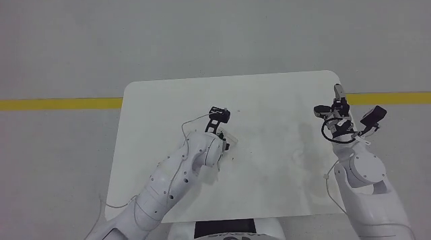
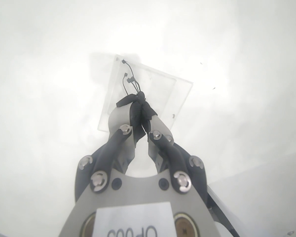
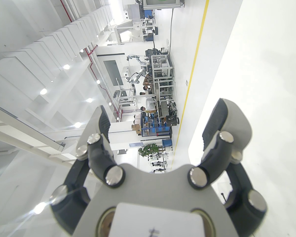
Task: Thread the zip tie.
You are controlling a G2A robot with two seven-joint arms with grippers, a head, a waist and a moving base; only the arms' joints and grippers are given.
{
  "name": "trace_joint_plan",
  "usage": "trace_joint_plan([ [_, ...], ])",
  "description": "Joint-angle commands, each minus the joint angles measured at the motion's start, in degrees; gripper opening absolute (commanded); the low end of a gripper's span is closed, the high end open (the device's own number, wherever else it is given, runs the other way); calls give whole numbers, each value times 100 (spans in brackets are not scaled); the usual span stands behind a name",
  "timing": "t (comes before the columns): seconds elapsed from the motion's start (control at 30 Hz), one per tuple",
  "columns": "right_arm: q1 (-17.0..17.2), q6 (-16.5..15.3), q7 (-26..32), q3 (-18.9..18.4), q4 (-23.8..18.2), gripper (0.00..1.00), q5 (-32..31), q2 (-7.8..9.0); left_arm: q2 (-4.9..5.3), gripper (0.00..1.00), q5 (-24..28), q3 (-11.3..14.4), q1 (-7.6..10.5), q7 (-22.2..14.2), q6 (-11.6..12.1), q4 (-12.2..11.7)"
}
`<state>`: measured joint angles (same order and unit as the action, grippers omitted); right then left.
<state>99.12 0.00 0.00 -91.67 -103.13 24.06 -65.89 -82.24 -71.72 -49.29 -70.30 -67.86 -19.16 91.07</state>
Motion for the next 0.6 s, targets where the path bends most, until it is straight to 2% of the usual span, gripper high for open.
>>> trace_joint_plan([
  [0.0,0,0,0,0,0,100,0,0,16,0,-52,-6,-47,49,31,80],
  [0.13,0,0,0,0,0,100,0,0,46,0,-124,-31,-148,194,99,227],
  [0.3,0,0,0,0,0,100,0,0,77,0,-139,-97,-230,573,235,339],
  [0.43,0,0,0,0,0,100,0,0,80,0,-107,-106,-182,699,332,247],
  [0.57,0,0,0,0,0,100,0,0,56,0,2,-75,-48,720,336,-1],
])
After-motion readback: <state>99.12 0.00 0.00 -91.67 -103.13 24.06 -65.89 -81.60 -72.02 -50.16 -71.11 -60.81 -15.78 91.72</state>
